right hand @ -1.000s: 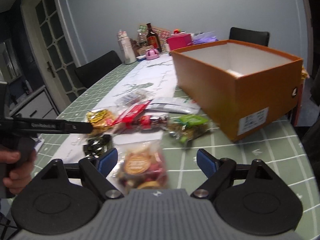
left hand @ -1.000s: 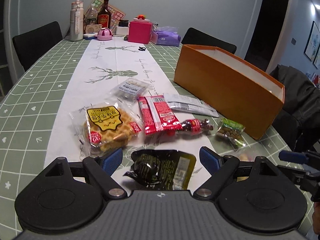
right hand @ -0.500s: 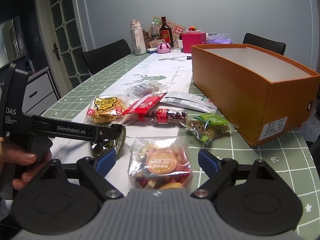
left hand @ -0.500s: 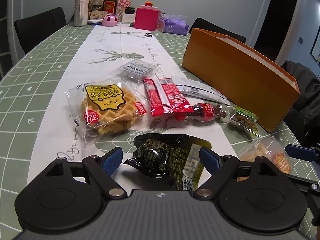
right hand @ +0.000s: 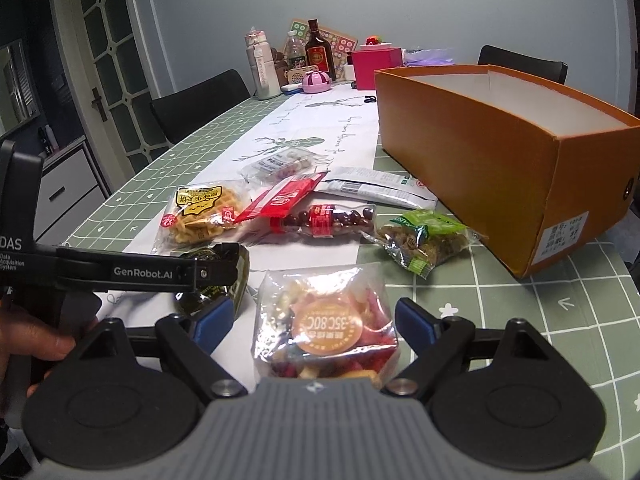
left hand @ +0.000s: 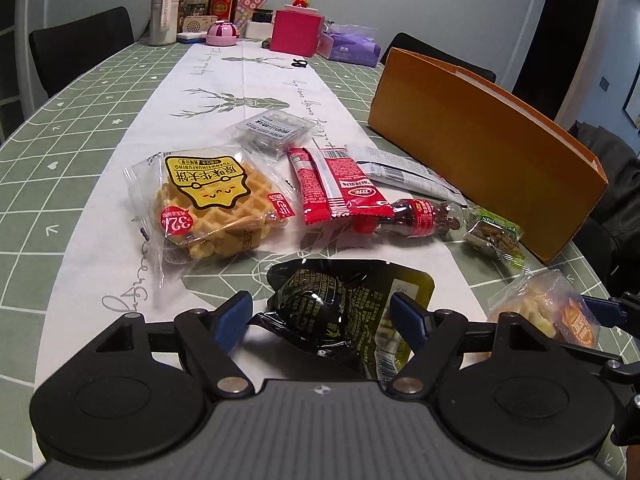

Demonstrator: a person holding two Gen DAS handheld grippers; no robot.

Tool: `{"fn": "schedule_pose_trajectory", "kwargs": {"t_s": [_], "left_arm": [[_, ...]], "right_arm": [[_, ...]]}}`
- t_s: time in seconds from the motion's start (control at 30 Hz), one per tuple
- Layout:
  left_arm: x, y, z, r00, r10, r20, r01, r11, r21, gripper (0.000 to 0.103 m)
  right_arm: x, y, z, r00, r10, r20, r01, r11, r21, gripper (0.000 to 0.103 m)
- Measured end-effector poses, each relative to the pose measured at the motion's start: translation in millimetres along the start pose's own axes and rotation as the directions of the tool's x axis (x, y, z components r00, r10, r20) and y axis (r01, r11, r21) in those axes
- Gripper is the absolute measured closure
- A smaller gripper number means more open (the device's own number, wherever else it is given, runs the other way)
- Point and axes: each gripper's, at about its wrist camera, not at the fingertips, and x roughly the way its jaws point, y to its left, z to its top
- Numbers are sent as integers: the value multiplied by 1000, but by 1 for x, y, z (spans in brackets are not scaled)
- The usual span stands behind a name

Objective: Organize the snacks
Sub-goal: 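Grasp the dark green pouch with the left tool while the right tool grasps the clear cookie bag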

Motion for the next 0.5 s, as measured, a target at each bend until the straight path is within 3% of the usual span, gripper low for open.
{"fn": "schedule_pose_trajectory", "kwargs": {"t_s": [0.23,0.5], "left_arm": [[3,-12,-1,999,32,3,-32,997,65,12],[2,-16,-5,999,40,18,-42,994,104,27]], "right_arm": [[1,-3,-1,1000,-12,1,12,1000,4,29],[-1,-5,-2,1000,-6,-1,6,1000,3,35]]}}
